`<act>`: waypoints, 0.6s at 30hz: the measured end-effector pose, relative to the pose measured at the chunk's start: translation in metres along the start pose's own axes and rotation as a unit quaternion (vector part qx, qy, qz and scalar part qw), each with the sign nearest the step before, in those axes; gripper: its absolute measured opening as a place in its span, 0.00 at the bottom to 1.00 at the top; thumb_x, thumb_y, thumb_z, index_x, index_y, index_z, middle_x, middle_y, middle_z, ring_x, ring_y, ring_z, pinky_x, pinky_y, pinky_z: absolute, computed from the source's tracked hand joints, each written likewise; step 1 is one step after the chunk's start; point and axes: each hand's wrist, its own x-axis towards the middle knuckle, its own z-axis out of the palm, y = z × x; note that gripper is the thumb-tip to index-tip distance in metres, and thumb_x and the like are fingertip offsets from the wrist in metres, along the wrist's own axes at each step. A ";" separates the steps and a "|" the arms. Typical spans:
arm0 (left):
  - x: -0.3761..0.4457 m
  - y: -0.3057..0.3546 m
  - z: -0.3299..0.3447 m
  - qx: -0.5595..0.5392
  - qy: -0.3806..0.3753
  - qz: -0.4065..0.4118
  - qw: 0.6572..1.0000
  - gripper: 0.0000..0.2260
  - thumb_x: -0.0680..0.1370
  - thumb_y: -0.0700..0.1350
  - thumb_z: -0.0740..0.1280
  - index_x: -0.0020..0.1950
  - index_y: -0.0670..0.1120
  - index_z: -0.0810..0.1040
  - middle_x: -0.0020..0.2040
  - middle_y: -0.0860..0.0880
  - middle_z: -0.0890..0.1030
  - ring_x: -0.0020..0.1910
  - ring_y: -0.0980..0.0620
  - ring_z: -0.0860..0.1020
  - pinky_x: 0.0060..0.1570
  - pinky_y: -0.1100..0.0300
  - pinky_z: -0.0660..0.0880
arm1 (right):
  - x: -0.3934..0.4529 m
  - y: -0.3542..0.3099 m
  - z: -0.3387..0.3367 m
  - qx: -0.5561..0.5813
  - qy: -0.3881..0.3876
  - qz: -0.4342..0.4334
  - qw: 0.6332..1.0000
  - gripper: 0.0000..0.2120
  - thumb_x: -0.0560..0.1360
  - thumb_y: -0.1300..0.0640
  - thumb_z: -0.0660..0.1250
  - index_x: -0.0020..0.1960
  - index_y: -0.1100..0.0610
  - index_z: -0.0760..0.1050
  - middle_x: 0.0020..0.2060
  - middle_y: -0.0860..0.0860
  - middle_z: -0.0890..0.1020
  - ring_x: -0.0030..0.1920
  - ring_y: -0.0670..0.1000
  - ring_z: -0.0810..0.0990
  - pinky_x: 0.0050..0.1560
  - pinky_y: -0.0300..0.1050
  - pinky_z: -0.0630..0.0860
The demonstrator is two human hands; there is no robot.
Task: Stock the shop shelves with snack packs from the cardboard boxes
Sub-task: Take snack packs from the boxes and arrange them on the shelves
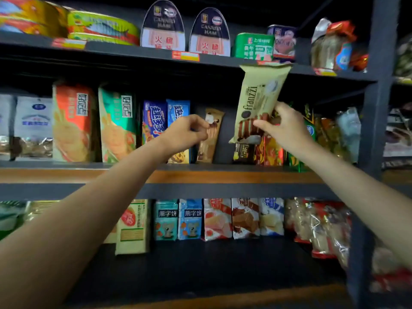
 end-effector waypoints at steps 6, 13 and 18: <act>0.062 -0.031 0.011 0.369 -0.065 0.009 0.927 0.14 0.77 0.43 0.64 0.61 0.40 0.74 0.61 0.42 0.76 0.58 0.44 0.74 0.55 0.56 0.72 | 0.044 0.056 0.023 -0.009 -0.175 0.100 0.979 0.17 0.73 0.60 0.70 0.62 0.60 0.75 0.56 0.51 0.79 0.46 0.52 0.81 0.43 0.43 0.81; 0.117 -0.045 0.034 0.527 -0.149 0.031 0.836 0.19 0.77 0.44 0.61 0.69 0.46 0.68 0.69 0.44 0.68 0.66 0.44 0.68 0.62 0.51 0.69 | 0.104 0.092 0.090 0.054 -0.312 0.261 0.912 0.21 0.74 0.62 0.69 0.64 0.62 0.65 0.63 0.65 0.72 0.50 0.58 0.82 0.35 0.42 0.82; 0.139 -0.061 0.041 0.575 -0.200 0.003 0.793 0.24 0.79 0.45 0.59 0.74 0.49 0.59 0.74 0.46 0.60 0.71 0.45 0.62 0.67 0.49 0.66 | 0.130 0.112 0.127 0.060 -0.323 0.301 0.895 0.27 0.74 0.67 0.67 0.70 0.62 0.62 0.67 0.63 0.69 0.56 0.62 0.79 0.42 0.50 0.82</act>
